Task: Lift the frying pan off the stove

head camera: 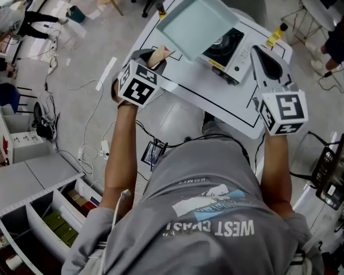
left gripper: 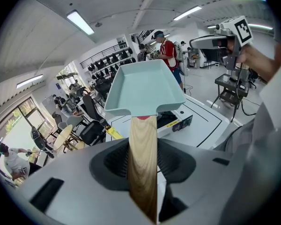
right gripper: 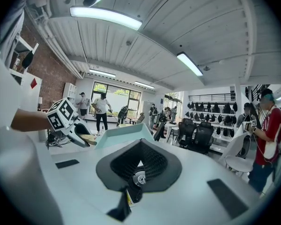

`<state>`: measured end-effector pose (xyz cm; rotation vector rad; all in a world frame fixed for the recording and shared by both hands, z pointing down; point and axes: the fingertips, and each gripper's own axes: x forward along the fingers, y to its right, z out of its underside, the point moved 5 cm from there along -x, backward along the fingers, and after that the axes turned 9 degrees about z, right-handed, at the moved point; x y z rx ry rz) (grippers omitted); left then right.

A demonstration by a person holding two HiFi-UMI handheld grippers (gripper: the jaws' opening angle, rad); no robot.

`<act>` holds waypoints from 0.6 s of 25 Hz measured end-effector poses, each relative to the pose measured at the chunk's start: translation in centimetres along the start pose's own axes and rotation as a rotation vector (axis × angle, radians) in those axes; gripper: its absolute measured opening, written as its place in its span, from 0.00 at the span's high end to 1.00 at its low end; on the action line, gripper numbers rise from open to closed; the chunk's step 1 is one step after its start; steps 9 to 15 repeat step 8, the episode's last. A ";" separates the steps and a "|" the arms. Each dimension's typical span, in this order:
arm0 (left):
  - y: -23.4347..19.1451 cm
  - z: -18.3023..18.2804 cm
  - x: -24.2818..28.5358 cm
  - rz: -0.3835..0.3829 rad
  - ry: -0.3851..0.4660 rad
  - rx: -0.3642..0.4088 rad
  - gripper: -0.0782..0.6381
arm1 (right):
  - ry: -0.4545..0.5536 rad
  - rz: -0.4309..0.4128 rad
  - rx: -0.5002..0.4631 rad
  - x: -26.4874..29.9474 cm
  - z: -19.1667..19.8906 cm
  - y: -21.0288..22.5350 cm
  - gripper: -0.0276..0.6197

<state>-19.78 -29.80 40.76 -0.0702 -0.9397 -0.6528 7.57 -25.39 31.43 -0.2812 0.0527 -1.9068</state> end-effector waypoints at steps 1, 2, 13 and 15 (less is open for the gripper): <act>0.0 0.1 0.3 0.004 -0.004 0.000 0.69 | -0.001 0.003 0.001 0.0 0.1 0.0 0.95; 0.0 0.2 0.5 0.009 -0.007 0.000 0.69 | -0.002 0.006 0.003 -0.1 0.2 0.0 0.95; -0.4 0.9 2.3 0.028 -0.023 -0.022 0.69 | -0.010 0.011 0.007 0.4 0.5 0.2 0.95; -0.4 0.9 2.3 0.028 -0.023 -0.022 0.69 | -0.010 0.011 0.007 0.4 0.5 0.2 0.95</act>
